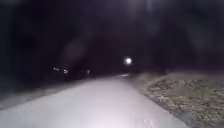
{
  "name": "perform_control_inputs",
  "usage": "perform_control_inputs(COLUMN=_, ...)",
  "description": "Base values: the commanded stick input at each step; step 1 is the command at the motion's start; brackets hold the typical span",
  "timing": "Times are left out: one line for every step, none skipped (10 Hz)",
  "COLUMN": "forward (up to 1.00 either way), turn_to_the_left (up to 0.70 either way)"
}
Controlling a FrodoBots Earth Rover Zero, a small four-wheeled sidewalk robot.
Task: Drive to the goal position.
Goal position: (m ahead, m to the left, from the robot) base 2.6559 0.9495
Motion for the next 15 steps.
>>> perform_control_inputs(forward=0.85, turn_to_the_left=0.0)
perform_control_inputs(forward=0.85, turn_to_the_left=0.0)
perform_control_inputs(forward=0.85, turn_to_the_left=0.0)
perform_control_inputs(forward=0.85, turn_to_the_left=0.0)
perform_control_inputs(forward=0.85, turn_to_the_left=0.0)
perform_control_inputs(forward=0.85, turn_to_the_left=0.0)
perform_control_inputs(forward=0.85, turn_to_the_left=0.0)
perform_control_inputs(forward=0.85, turn_to_the_left=0.0)
perform_control_inputs(forward=0.85, turn_to_the_left=0.0)
perform_control_inputs(forward=0.85, turn_to_the_left=0.0)
perform_control_inputs(forward=0.85, turn_to_the_left=0.0)
perform_control_inputs(forward=0.85, turn_to_the_left=0.0)
perform_control_inputs(forward=0.85, turn_to_the_left=0.0)
perform_control_inputs(forward=0.85, turn_to_the_left=0.0)
perform_control_inputs(forward=0.85, turn_to_the_left=0.0)
